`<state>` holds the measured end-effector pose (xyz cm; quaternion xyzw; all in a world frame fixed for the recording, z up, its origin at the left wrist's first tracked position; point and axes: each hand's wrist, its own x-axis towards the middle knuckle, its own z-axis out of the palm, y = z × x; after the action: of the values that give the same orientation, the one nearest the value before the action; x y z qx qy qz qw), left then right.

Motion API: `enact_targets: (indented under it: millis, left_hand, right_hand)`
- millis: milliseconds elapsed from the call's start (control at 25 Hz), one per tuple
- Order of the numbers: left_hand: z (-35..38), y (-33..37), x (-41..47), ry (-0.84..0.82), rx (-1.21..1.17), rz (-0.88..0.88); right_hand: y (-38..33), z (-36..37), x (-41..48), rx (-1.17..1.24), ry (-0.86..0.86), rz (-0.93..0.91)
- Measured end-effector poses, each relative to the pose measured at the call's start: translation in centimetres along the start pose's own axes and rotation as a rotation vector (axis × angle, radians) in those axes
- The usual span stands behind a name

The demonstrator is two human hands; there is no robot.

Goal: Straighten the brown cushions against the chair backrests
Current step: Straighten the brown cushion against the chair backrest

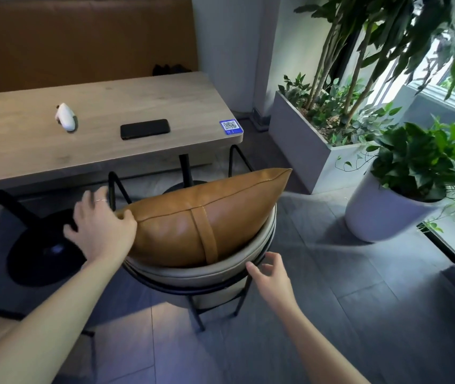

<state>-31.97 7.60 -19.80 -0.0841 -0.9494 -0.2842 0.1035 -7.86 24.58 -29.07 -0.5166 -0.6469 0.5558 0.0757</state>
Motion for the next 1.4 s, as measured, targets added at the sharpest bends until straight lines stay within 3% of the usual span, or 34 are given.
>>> enact_targets:
  millis: [120,240,320,520,760,1160,1400]
  left_hand:
    - [0.2,3.5,-4.0,-0.145,0.147,0.378]
    - [2.9,7.1,-9.4,-0.394,0.274,0.546]
    - [5.1,8.5,-11.5,-0.437,0.35,0.525]
    - [8.8,10.3,-13.2,-0.338,0.536,0.411]
    - [9.9,9.3,-12.5,-0.319,0.532,0.446]
    - [9.5,8.1,-10.6,-0.339,0.637,0.466]
    - [9.3,7.9,-10.7,-0.318,0.645,0.462]
  right_hand:
    - [-1.6,-1.4,2.6,0.049,-0.027,0.052]
    - [-2.9,-1.9,5.2,0.104,-0.07,0.08]
    - [-3.3,-2.4,6.9,0.057,-0.108,0.097]
    - [-3.6,-4.6,10.4,0.063,-0.168,0.173]
    - [-3.7,-4.6,13.7,0.127,-0.279,0.23]
    - [-3.2,-3.6,13.9,0.181,-0.382,0.14]
    - [-3.5,-4.0,13.4,0.009,-0.378,0.055]
